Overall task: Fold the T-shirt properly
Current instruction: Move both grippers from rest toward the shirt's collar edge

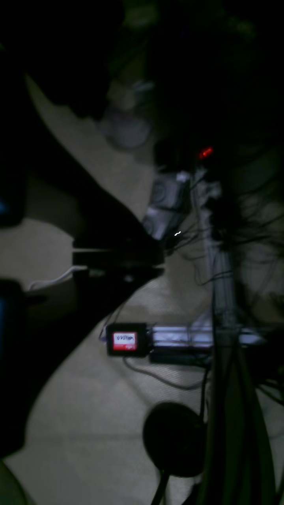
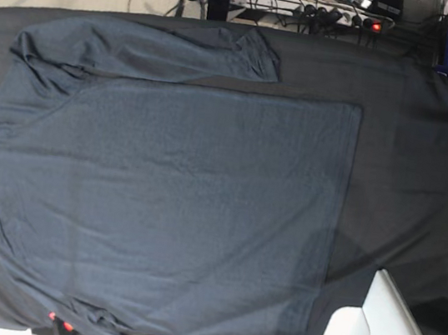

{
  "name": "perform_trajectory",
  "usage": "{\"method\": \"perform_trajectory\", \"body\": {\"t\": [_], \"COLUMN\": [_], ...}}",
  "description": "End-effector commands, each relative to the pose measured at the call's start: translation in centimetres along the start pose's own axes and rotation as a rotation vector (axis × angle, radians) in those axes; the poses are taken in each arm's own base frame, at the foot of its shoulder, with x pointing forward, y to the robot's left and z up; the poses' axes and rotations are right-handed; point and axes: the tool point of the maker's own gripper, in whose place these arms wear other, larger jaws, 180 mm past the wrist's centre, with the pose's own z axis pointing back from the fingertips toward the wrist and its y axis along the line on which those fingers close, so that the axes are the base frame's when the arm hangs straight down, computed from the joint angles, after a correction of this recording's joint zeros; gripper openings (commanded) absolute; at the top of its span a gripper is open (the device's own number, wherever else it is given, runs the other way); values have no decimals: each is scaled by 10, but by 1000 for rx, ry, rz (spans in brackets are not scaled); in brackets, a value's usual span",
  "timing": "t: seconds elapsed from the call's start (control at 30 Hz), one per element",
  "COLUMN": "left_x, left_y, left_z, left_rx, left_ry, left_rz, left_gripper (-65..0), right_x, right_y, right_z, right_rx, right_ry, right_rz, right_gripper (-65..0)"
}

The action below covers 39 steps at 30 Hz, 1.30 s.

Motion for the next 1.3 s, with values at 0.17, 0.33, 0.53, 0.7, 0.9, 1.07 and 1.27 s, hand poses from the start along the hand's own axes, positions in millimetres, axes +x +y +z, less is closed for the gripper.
{"method": "perform_trajectory", "body": {"t": [0.17, 0.33, 0.53, 0.7, 0.9, 1.07, 1.27], "left_x": [52, 137, 217, 246, 264, 261, 255], "left_y": [1, 0, 17, 18, -11, -33, -54], "left_z": [63, 111, 128, 108, 101, 103, 100], "left_rx": [-29, -44, -118, -149, -229, -285, -338], "left_ry": [-270, -528, -593, -562, -571, -561, -534], "left_rz": [-59, 15, 239, 213, 197, 198, 187], "left_gripper": [-650, -650, -650, -650, -624, -337, -48], "right_x": [55, 104, 184, 225, 254, 260, 251], "right_y": [-23, -33, -46, -59, -108, -136, -160], "right_z": [86, 128, 172, 179, 196, 209, 196], "right_rx": [-45, -73, -59, -71, -119, 106, 180], "right_ry": [-160, -302, -547, -648, -757, -784, -700], "right_rz": [16, 2, -122, -116, -219, -358, -297], "right_gripper": [-650, -647, -413, -164, -147, -147, -153]}}
